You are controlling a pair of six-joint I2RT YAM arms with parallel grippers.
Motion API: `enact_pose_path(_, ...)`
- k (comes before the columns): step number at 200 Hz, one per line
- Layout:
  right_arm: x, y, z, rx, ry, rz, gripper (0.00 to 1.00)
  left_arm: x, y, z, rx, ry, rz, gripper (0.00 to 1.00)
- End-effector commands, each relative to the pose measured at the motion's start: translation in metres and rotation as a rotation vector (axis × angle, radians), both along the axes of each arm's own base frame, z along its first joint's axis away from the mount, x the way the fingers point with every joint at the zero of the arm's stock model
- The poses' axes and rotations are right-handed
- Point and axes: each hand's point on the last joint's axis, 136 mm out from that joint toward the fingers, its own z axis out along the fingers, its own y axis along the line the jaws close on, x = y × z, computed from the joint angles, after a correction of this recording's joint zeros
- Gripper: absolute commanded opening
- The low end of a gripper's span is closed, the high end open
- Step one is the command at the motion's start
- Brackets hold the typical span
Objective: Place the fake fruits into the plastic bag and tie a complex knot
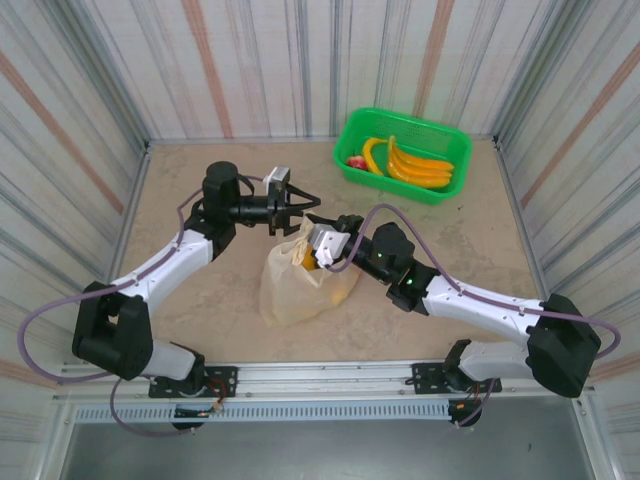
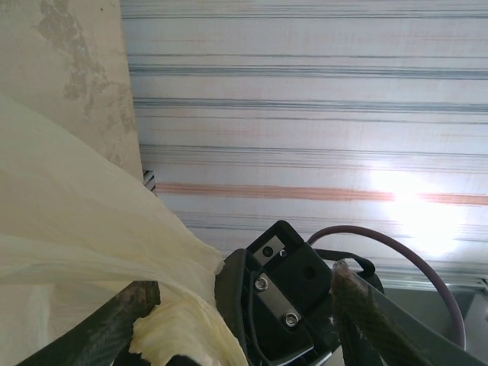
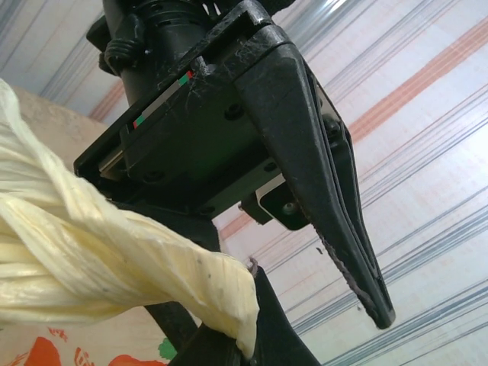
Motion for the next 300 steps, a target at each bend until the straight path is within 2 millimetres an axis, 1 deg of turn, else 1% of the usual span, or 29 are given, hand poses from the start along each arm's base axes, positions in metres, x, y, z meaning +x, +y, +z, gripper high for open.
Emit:
enact_pose_path(1,0.000,0.003,0.016,0.029,-0.023,-0.001,0.00,-0.006,-0.002,0.006,-0.026,-0.023,-0.045,0.53)
enact_pose_path(17,0.001,0.003,0.015,0.027,-0.023,-0.006,0.00,-0.008,-0.001,0.005,-0.022,-0.027,-0.045,0.44)
enact_pose_path(41,0.000,0.001,0.016,0.029,-0.025,-0.009,0.00,-0.009,0.003,-0.001,0.002,-0.031,-0.037,0.35)
enact_pose_path(84,0.001,-0.001,0.014,0.020,-0.023,-0.012,0.00,-0.005,0.018,-0.006,0.025,-0.029,0.008,0.24)
enact_pose_path(95,0.001,-0.002,0.015,0.021,-0.024,-0.013,0.00,-0.006,0.020,-0.008,0.039,-0.033,0.010,0.23)
enact_pose_path(120,0.000,-0.002,0.012,0.011,-0.016,-0.009,0.00,-0.006,0.022,-0.004,0.042,-0.053,0.017,0.22)
enact_pose_path(140,0.000,-0.001,0.010,0.005,-0.012,-0.006,0.00,-0.007,0.023,-0.001,0.043,-0.066,0.015,0.14)
enact_pose_path(179,-0.003,-0.002,0.005,-0.021,0.006,0.014,0.00,-0.007,0.028,0.000,0.065,-0.090,0.038,0.08)
enact_pose_path(195,-0.006,-0.002,0.002,-0.035,0.019,0.025,0.00,-0.004,0.032,0.005,0.067,-0.120,0.063,0.00)
enact_pose_path(208,-0.007,-0.003,0.001,-0.042,0.029,0.028,0.01,-0.002,0.033,0.009,0.076,-0.153,0.088,0.00)
enact_pose_path(223,-0.008,-0.005,0.000,-0.045,0.046,0.032,0.04,0.000,0.034,0.013,0.074,-0.177,0.099,0.00)
enact_pose_path(233,-0.009,-0.006,-0.001,-0.051,0.061,0.039,0.08,0.001,0.034,0.016,0.069,-0.187,0.101,0.00)
enact_pose_path(255,-0.014,-0.008,-0.004,-0.070,0.106,0.062,0.27,0.003,0.034,0.014,0.073,-0.194,0.114,0.00)
enact_pose_path(282,-0.024,-0.014,-0.007,-0.077,0.164,0.091,0.41,0.004,0.034,0.008,0.077,-0.190,0.123,0.00)
enact_pose_path(300,-0.037,-0.018,-0.012,-0.098,0.216,0.130,0.43,0.003,0.034,0.006,0.074,-0.189,0.123,0.00)
